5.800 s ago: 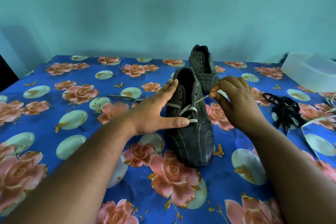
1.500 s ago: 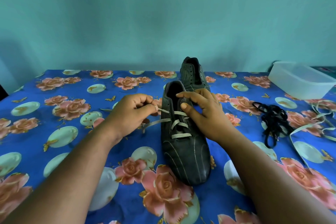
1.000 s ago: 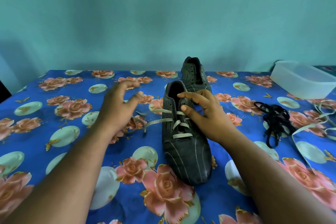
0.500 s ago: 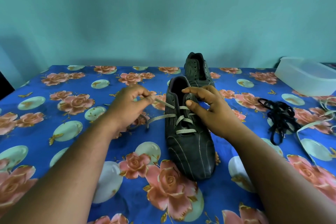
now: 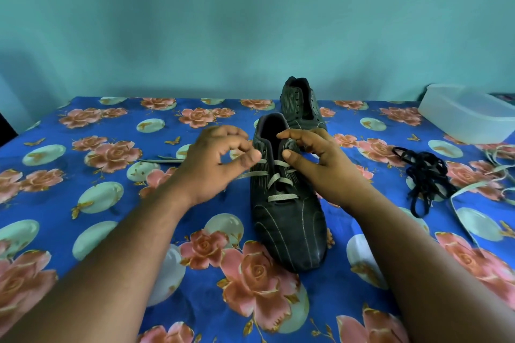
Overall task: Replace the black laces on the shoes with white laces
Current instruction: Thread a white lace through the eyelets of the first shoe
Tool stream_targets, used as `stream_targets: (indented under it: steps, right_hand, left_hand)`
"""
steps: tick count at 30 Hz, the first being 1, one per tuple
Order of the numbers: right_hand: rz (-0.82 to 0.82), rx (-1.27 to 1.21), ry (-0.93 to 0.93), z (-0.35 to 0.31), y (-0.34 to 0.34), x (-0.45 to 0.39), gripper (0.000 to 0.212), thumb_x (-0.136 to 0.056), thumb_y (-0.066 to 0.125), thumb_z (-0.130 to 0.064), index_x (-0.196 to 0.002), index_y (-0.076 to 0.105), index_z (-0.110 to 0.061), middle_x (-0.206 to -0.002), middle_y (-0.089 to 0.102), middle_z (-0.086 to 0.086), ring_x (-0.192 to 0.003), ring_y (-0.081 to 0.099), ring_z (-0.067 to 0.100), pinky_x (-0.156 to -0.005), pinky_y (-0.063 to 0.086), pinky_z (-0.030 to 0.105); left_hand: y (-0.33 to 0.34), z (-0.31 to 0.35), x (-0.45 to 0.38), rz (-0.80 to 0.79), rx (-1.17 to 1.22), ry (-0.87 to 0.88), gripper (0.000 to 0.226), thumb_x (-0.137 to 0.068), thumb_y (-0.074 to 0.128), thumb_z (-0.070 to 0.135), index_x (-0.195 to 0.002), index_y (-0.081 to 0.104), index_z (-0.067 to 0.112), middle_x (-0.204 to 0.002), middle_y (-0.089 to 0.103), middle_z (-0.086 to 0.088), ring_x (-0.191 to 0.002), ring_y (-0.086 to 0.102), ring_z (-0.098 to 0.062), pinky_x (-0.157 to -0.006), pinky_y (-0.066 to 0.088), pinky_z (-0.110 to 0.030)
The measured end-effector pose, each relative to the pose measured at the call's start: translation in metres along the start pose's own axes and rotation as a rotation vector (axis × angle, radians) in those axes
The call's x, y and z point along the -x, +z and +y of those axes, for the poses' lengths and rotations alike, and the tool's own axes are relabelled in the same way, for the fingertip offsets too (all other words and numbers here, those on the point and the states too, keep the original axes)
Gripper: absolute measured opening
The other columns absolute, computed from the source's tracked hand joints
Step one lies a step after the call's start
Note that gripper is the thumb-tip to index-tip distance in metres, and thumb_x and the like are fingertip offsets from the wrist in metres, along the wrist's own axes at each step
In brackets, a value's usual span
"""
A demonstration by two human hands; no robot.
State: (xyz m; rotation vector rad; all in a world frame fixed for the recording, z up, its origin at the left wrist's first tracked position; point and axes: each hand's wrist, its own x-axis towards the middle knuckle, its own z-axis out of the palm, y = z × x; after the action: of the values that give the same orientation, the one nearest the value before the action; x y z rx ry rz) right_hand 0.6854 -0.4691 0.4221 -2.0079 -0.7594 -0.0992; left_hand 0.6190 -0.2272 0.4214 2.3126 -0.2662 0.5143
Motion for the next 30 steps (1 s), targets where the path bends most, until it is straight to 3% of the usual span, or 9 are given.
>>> stream_targets:
  steps: [3, 7, 10, 14, 17, 19, 23, 27, 30]
  right_hand:
    - [-0.001, 0.002, 0.000, -0.001, 0.000, 0.000, 0.032, -0.095, 0.069, -0.040, -0.125, 0.063, -0.050, -0.110, 0.050, -0.005, -0.114, 0.051, 0.015, -0.105, 0.042, 0.032]
    - [-0.023, -0.006, 0.014, -0.002, -0.002, 0.000, 0.031, -0.096, 0.067, -0.039, -0.125, 0.064, -0.050, -0.112, 0.051, -0.005, -0.117, 0.051, 0.016, -0.104, 0.040, 0.028]
    - [-0.029, -0.021, 0.022, -0.003, -0.004, 0.000, 0.030, -0.098, 0.065, -0.035, -0.125, 0.064, -0.048, -0.114, 0.052, -0.003, -0.118, 0.051, 0.014, -0.102, 0.037, 0.021]
    - [-0.038, -0.017, 0.015, -0.005, -0.004, 0.001, 0.030, -0.099, 0.064, -0.034, -0.126, 0.064, -0.048, -0.113, 0.052, -0.002, -0.117, 0.051, 0.015, -0.102, 0.037, 0.022]
    - [-0.020, -0.012, 0.007, -0.006, -0.004, 0.002, 0.030, -0.099, 0.065, -0.034, -0.125, 0.064, -0.048, -0.112, 0.052, -0.002, -0.115, 0.052, 0.016, -0.104, 0.040, 0.027]
    - [-0.009, -0.010, 0.004, -0.004, -0.004, 0.002, 0.030, -0.097, 0.066, -0.038, -0.125, 0.064, -0.050, -0.111, 0.052, -0.004, -0.115, 0.052, 0.016, -0.108, 0.042, 0.035]
    - [0.038, 0.134, -0.073, -0.007, -0.001, 0.006, 0.048, -0.086, 0.062, -0.067, -0.130, 0.058, -0.049, -0.116, 0.051, -0.013, -0.118, 0.052, 0.016, -0.107, 0.043, 0.051]
    - [0.098, 0.230, -0.236, -0.011, -0.004, 0.010, 0.033, -0.084, 0.071, -0.059, -0.101, 0.067, -0.031, -0.098, 0.061, -0.014, -0.100, 0.056, 0.010, -0.089, 0.049, 0.041]
    - [0.060, 0.294, -0.252, -0.011, -0.003, 0.011, 0.017, -0.088, 0.072, -0.049, -0.088, 0.071, -0.032, -0.085, 0.063, -0.016, -0.091, 0.056, 0.009, -0.081, 0.045, 0.033]
  left_hand:
    - [0.006, 0.009, 0.002, -0.066, 0.034, -0.009, 0.023, -0.088, 0.065, 0.057, -0.084, 0.067, 0.034, -0.112, 0.060, 0.013, -0.118, 0.053, -0.012, -0.099, 0.039, -0.027]
    - [-0.013, 0.004, 0.000, 0.017, 0.187, -0.191, 0.015, -0.097, 0.067, 0.028, -0.087, 0.069, 0.016, -0.106, 0.062, 0.004, -0.111, 0.057, -0.011, -0.095, 0.043, -0.023]
    - [-0.031, -0.013, -0.002, 0.214, 0.219, -0.396, 0.016, -0.098, 0.066, 0.030, -0.092, 0.069, 0.016, -0.109, 0.066, 0.000, -0.111, 0.061, -0.018, -0.096, 0.045, -0.036]
    - [-0.035, -0.029, -0.004, 0.320, 0.125, -0.554, 0.022, -0.095, 0.067, 0.041, -0.086, 0.069, 0.021, -0.104, 0.070, -0.002, -0.103, 0.064, -0.028, -0.082, 0.050, -0.036]
    - [-0.027, -0.030, -0.003, 0.307, -0.107, -0.482, 0.022, -0.093, 0.065, 0.052, -0.088, 0.066, 0.030, -0.120, 0.065, 0.003, -0.121, 0.057, -0.029, -0.098, 0.048, -0.054]
    - [-0.022, -0.023, -0.003, 0.310, -0.195, -0.338, 0.023, -0.090, 0.062, 0.059, -0.097, 0.063, 0.037, -0.127, 0.062, 0.008, -0.130, 0.051, -0.024, -0.103, 0.043, -0.055]
    - [-0.007, -0.001, 0.000, 0.086, -0.071, 0.048, 0.039, -0.090, 0.057, 0.065, -0.100, 0.070, 0.030, -0.109, 0.066, 0.016, -0.115, 0.059, -0.010, -0.100, 0.045, -0.050]
    - [0.006, 0.007, 0.001, 0.008, -0.079, 0.079, 0.038, -0.087, 0.057, 0.066, -0.094, 0.070, 0.030, -0.097, 0.067, 0.016, -0.105, 0.058, -0.010, -0.095, 0.046, -0.052]
    - [0.007, 0.009, 0.002, -0.001, -0.018, 0.066, 0.033, -0.089, 0.062, 0.061, -0.092, 0.069, 0.029, -0.094, 0.067, 0.014, -0.100, 0.061, -0.010, -0.092, 0.048, -0.044]
